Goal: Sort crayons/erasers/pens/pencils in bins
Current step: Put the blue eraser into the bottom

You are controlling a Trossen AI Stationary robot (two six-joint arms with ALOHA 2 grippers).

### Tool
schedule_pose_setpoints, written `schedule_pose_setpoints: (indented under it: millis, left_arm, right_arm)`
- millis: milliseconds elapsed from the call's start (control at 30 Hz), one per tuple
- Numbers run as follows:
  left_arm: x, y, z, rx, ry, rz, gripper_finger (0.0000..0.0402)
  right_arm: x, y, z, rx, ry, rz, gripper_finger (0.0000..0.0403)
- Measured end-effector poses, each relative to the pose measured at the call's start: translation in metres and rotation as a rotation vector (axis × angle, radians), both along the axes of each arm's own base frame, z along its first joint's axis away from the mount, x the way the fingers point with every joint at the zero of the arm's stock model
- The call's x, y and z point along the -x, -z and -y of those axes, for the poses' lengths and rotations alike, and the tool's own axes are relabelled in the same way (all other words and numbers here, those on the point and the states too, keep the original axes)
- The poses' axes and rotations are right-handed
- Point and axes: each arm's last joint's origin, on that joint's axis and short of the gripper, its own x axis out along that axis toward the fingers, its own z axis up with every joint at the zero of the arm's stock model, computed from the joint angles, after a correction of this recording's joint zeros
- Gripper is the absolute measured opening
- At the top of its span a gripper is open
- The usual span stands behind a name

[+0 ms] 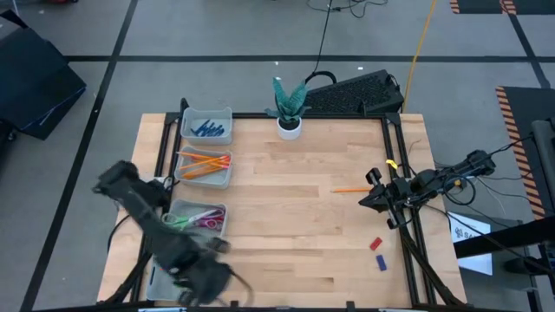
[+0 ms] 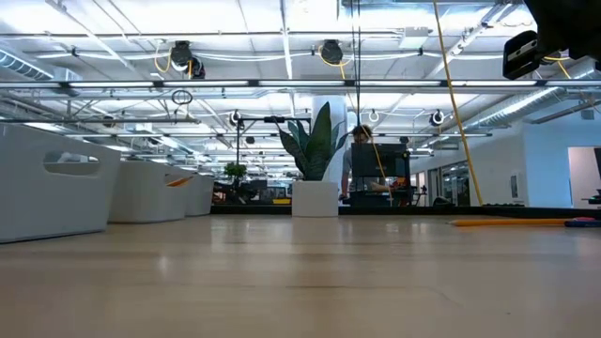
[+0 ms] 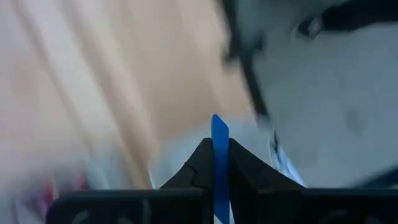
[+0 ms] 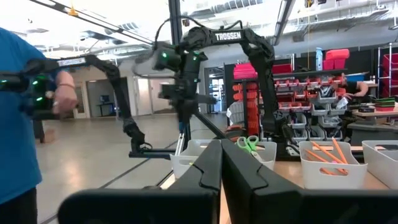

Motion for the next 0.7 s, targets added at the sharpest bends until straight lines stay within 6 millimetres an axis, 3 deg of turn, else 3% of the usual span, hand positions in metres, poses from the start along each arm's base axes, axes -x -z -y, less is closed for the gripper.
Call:
schedule_pose_setpoints:
  millis: [167, 333, 567, 700]
  left_arm:
    - [0.051, 0.005, -0.006, -0.07, -0.268, -0.139, 0.0022]
    - [0.079, 0.041, -0.007, -0.138, -0.447, -0.247, 0.0024]
    - [0.078, 0.098, -0.005, -0.005, -0.489, -0.294, 0.0025]
    - [0.075, 0.122, -0.017, -0.014, -0.574, -0.311, 0.0025]
  right_arm:
    - [0.0, 0.0, 0.0, 0.0, 0.0, 0.001, 0.0002]
    - [0.0, 0.0, 0.0, 0.0, 0.0, 0.001, 0.0002]
    - [0.0, 0.0, 0.0, 0.0, 0.0, 0.002, 0.0002]
    - [0.0, 0.0, 0.0, 0.0, 0.0, 0.0, 0.0002]
